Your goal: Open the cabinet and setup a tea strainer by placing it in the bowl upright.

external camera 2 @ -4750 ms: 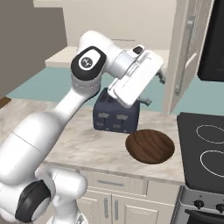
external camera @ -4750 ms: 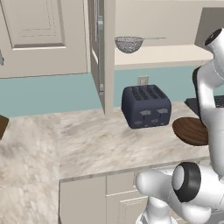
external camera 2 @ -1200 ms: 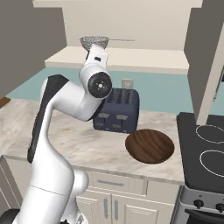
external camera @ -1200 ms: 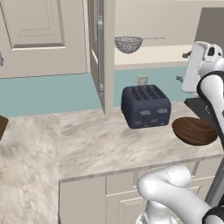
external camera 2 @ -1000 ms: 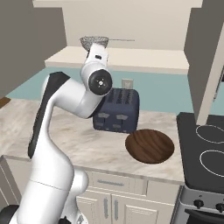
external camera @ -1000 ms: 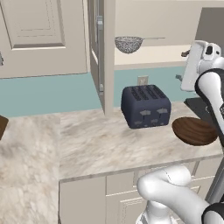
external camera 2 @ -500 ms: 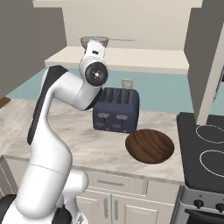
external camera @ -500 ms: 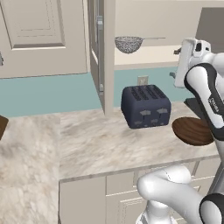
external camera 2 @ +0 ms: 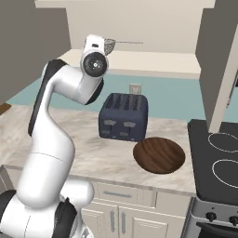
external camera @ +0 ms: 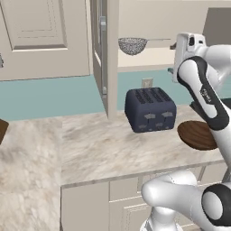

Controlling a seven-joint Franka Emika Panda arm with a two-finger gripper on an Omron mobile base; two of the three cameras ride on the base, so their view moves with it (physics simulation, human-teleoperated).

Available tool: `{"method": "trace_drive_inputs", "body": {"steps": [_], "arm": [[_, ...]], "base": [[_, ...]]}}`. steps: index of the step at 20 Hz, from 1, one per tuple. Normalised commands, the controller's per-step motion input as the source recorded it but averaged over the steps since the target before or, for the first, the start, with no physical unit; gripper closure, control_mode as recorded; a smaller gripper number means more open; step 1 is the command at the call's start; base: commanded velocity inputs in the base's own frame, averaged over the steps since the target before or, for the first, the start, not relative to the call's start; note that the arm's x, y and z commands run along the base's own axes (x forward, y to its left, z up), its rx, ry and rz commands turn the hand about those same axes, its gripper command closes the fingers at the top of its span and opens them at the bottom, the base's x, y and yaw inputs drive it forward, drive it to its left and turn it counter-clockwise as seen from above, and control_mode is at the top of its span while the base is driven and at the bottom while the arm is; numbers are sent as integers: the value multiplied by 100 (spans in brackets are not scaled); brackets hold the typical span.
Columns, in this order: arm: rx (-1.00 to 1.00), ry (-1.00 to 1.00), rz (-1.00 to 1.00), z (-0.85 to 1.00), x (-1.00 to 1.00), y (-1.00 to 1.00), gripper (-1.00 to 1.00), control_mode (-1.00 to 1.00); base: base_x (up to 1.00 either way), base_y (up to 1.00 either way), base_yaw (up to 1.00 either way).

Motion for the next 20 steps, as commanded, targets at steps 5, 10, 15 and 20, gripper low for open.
{"method": "trace_drive_inputs", "body": {"steps": [5, 10, 15, 20], "arm": [[-14, 0, 0, 10, 36, 3, -100, -100], [-5, 0, 0, 0, 35, 1, -100, -100], [-2, 0, 1, 0, 35, 7, -100, -100], [-1, 0, 1, 0, 31, 20, -100, -100]], "base": [[0, 0, 0], [0, 0, 0], [0, 0, 0], [0, 0, 0]]}}
